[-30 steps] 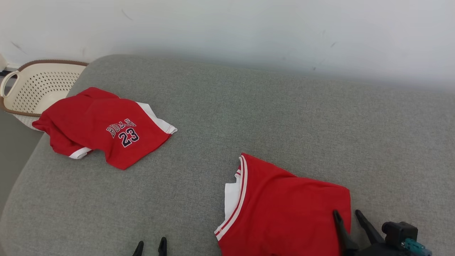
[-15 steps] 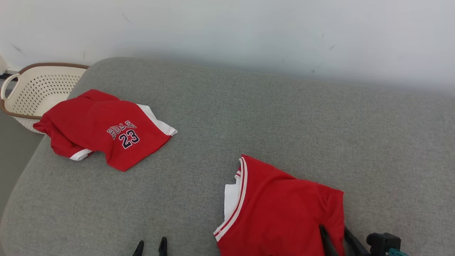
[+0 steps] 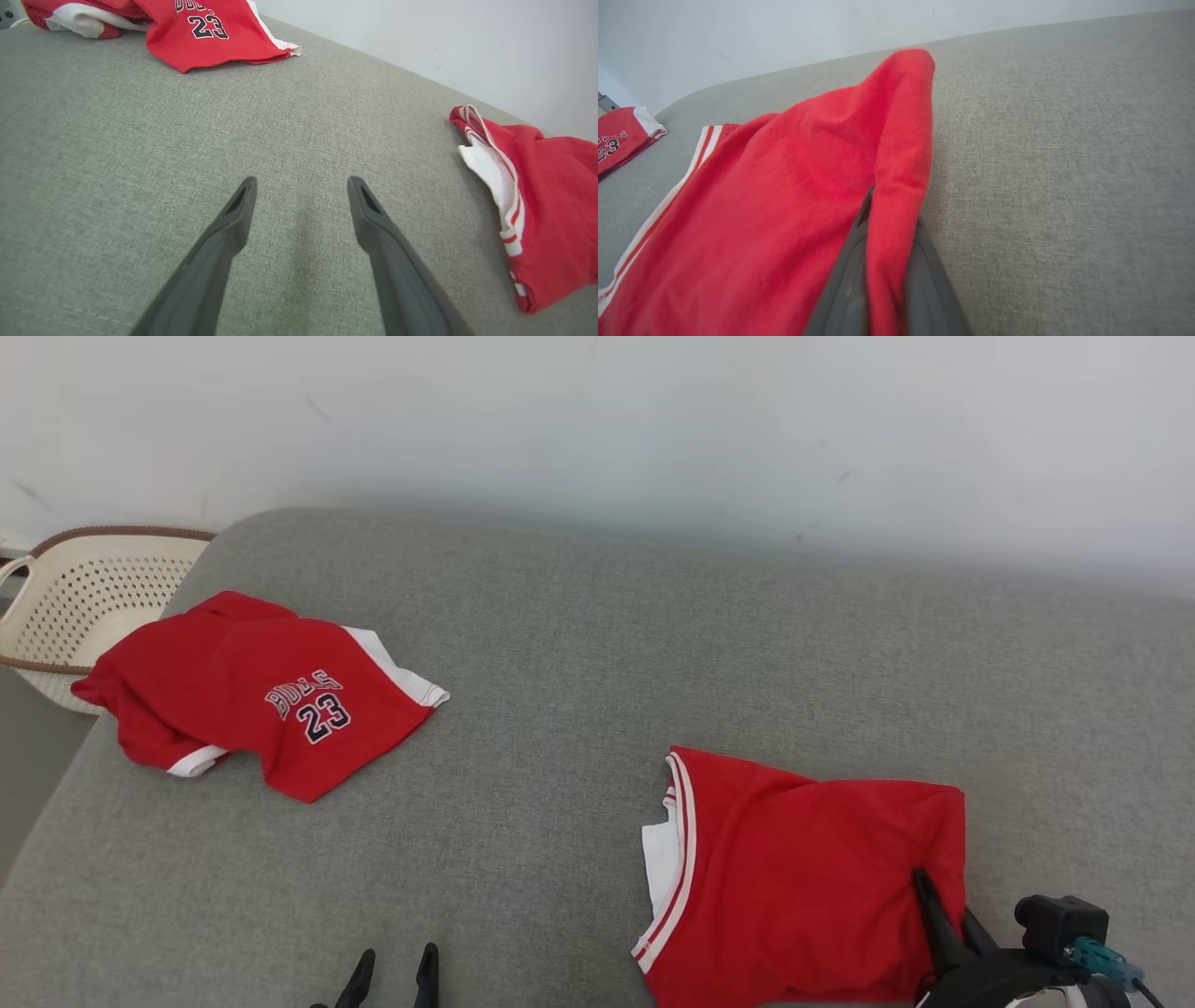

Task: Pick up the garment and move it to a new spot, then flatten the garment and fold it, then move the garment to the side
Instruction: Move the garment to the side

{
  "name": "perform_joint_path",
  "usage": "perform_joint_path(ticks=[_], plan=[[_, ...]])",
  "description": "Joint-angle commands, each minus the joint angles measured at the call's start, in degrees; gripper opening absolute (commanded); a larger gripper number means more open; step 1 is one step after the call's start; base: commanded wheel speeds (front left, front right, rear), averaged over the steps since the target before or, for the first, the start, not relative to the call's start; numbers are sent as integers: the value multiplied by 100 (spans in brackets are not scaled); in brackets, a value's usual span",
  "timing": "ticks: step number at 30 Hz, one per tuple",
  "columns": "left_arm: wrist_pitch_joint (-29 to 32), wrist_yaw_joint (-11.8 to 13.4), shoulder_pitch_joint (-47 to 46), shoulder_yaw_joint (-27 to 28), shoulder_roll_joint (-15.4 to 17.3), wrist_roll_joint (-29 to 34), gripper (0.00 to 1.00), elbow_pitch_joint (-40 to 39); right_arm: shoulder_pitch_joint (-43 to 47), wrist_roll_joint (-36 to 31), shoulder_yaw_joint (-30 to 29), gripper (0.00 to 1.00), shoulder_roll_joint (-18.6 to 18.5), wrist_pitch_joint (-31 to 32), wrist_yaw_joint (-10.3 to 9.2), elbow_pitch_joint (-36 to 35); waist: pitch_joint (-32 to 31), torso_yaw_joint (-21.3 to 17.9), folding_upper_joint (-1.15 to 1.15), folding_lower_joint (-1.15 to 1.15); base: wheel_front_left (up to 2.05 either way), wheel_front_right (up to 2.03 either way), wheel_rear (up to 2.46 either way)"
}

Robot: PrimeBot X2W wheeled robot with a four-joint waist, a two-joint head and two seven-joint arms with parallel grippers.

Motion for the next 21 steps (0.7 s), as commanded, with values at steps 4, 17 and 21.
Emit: perform_joint_path(ticks=[4, 17, 21], plan=[[-6, 46, 50, 17, 6, 278, 100, -222, -53, -187, -222, 0, -11, -3, 0, 86, -177, -421, 0, 0, 0, 0, 0], [-6, 159, -87, -36, 4, 940, 100, -563, -140, -284, -322, 0, 121, -3, 1, 149, -124, -1732, 0, 0, 0, 0, 0], [-6, 199, -118, -53, 7, 1161, 100, -676, -186, -273, -279, 0, 166, -3, 1, 142, -52, -2121, 0, 0, 0, 0, 0]])
